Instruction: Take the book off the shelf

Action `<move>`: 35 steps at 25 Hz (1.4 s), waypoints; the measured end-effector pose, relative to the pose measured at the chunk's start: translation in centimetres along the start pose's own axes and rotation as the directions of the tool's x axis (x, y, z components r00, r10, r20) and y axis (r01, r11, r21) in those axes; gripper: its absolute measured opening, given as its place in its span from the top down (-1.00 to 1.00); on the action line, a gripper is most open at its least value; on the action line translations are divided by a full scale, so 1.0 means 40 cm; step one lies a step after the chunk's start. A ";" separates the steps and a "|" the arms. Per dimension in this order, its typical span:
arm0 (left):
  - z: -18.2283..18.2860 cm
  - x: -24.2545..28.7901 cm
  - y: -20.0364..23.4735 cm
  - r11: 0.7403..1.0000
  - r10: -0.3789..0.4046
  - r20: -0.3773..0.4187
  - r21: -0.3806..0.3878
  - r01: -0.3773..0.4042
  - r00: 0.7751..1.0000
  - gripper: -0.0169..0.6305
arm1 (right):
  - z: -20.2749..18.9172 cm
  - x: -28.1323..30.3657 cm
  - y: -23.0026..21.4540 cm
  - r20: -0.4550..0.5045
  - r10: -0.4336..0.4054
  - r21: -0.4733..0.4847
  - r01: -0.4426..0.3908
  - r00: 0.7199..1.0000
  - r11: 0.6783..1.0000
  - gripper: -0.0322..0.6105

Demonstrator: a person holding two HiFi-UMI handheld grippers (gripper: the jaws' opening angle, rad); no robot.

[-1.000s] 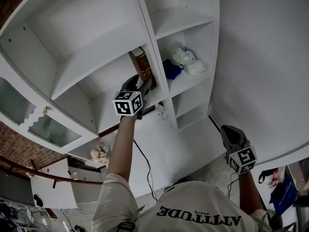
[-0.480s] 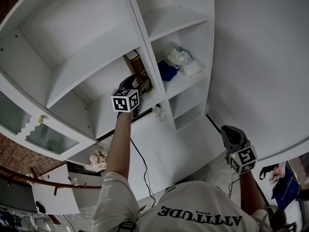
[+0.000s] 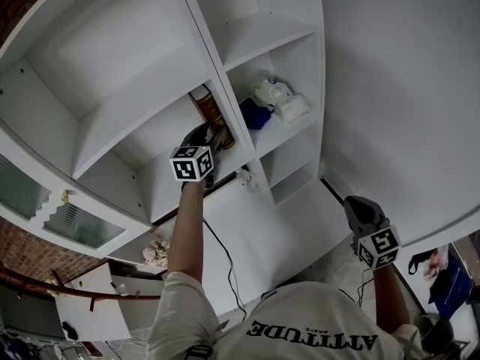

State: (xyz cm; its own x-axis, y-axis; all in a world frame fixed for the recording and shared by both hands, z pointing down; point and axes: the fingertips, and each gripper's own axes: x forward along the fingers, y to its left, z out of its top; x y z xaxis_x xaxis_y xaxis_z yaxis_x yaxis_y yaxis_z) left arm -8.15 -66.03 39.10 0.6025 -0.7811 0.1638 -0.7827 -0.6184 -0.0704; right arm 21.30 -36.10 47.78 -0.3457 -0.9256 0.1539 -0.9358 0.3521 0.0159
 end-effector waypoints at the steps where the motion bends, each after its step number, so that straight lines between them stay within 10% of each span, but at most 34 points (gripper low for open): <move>1: -0.001 -0.002 -0.004 1.000 -0.002 -0.001 -0.001 0.002 1.000 0.16 | 0.000 -0.001 0.000 0.001 0.000 0.002 0.000 1.000 1.000 0.79; 35: -0.007 -0.120 -0.192 0.997 -0.075 -0.048 -0.020 0.074 0.996 0.18 | 0.001 -0.035 0.034 0.024 0.050 0.021 -0.051 0.998 0.999 0.79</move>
State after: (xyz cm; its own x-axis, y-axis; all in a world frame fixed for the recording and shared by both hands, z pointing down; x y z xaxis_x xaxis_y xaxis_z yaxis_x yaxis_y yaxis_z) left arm -5.09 -57.52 39.14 0.6511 -0.7277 0.2159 -0.7389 -0.6727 -0.0388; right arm 20.52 -34.35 47.54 -0.3937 -0.9099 0.1303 -0.9183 0.3956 -0.0125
